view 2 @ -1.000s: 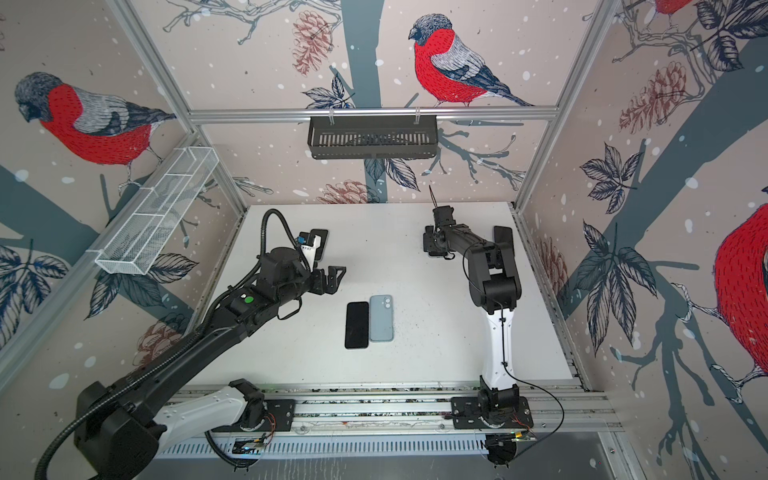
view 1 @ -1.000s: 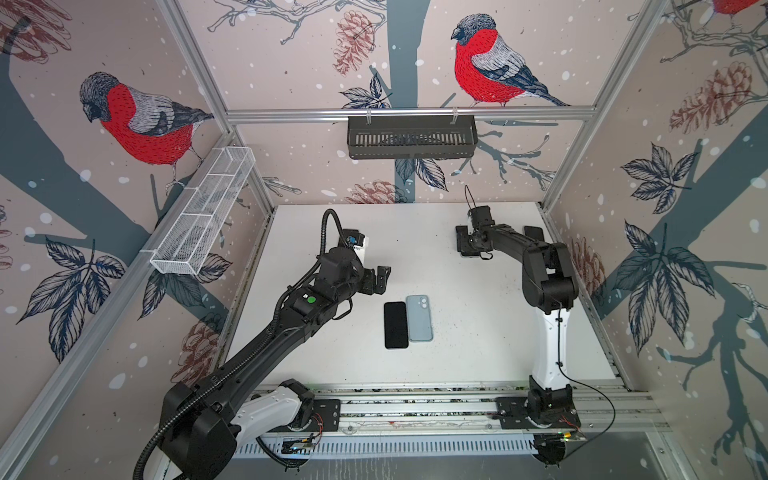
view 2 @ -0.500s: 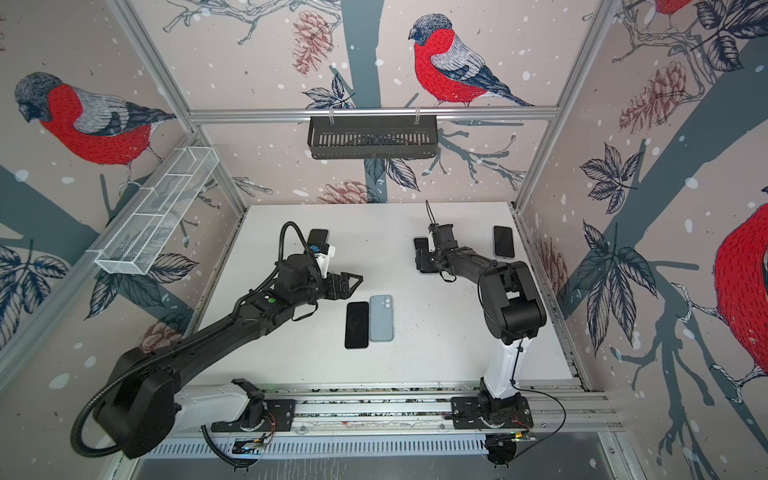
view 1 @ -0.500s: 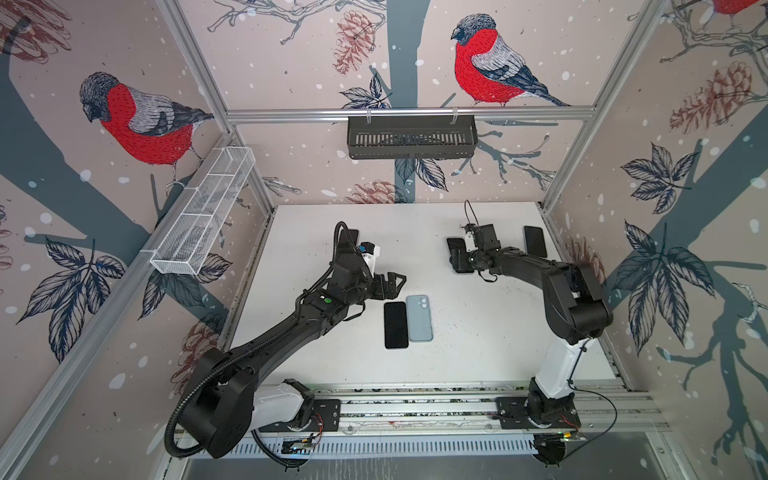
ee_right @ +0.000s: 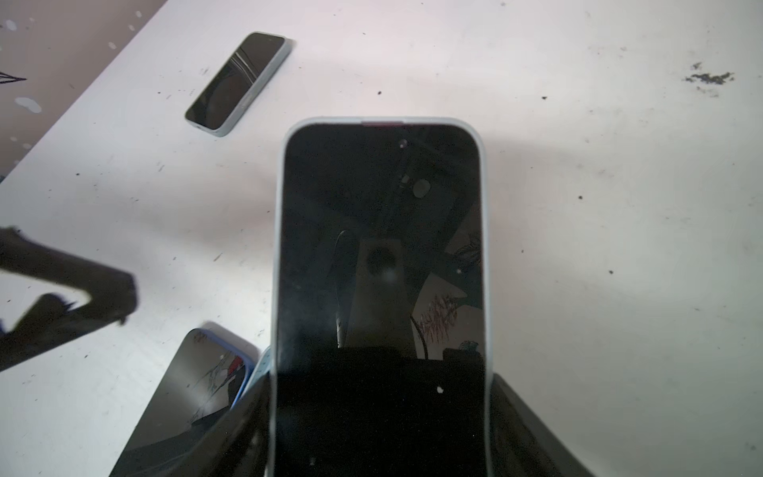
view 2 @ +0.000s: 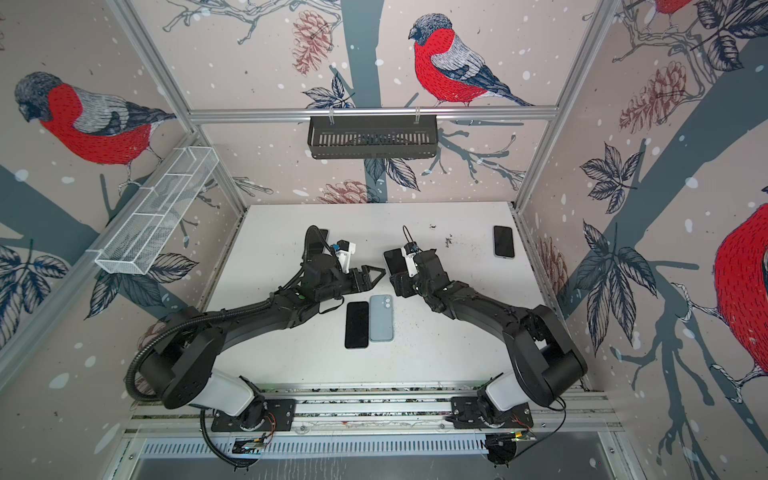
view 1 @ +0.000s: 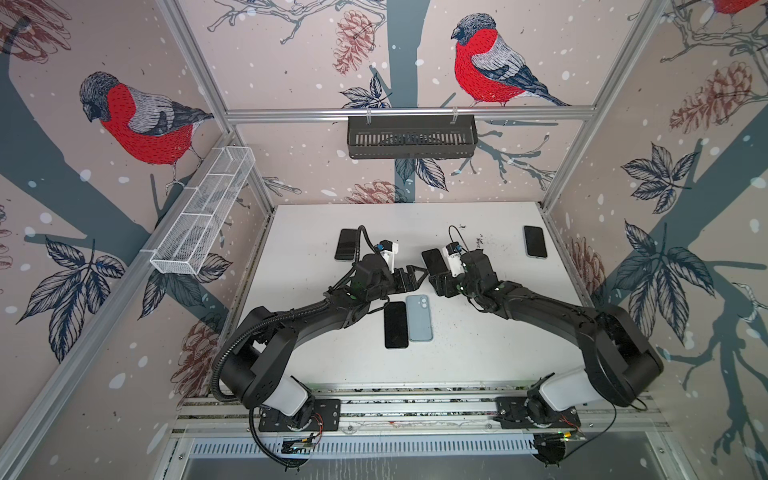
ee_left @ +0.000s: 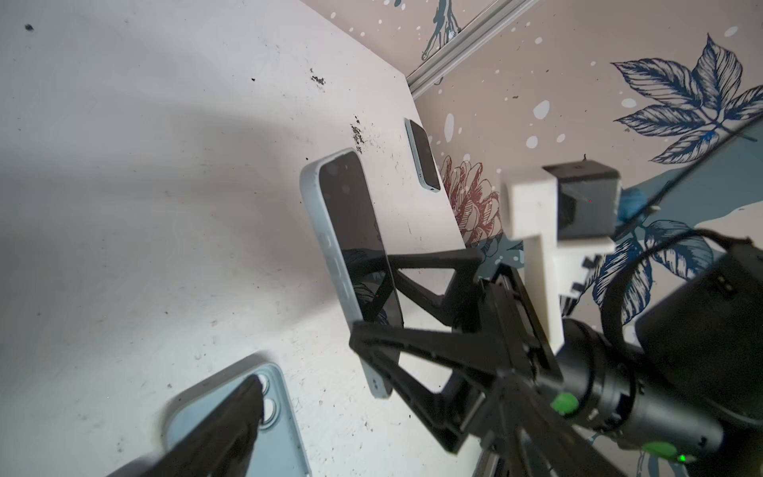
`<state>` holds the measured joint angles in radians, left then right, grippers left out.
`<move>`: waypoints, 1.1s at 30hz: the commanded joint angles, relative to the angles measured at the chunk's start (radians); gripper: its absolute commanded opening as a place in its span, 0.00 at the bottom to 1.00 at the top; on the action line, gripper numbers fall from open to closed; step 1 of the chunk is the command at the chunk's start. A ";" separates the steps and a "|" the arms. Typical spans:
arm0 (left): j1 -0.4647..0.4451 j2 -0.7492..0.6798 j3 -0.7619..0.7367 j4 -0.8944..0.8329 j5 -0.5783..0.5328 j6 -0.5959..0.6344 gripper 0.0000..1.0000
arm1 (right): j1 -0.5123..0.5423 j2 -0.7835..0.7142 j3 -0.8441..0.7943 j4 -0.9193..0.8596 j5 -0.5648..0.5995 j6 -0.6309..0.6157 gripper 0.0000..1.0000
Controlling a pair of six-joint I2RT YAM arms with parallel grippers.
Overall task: Take the phone out of the phone case
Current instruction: 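Carry the cased phone to the left gripper and close the left gripper on it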
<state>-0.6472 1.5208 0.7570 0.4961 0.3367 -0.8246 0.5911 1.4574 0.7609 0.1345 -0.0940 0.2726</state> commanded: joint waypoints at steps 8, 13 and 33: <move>-0.003 0.022 -0.062 0.201 -0.041 -0.135 0.78 | 0.131 -0.157 -0.081 0.054 0.056 0.040 0.42; -0.003 0.015 -0.083 0.235 -0.069 -0.155 0.65 | 0.170 -0.231 -0.125 0.051 0.063 0.065 0.41; -0.083 0.019 -0.106 0.302 -0.094 -0.199 0.03 | 0.214 -0.285 -0.181 0.046 0.066 0.092 0.39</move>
<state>-0.7250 1.5478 0.6582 0.7464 0.2573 -1.0199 0.8040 1.1831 0.5827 0.1284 -0.0444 0.3489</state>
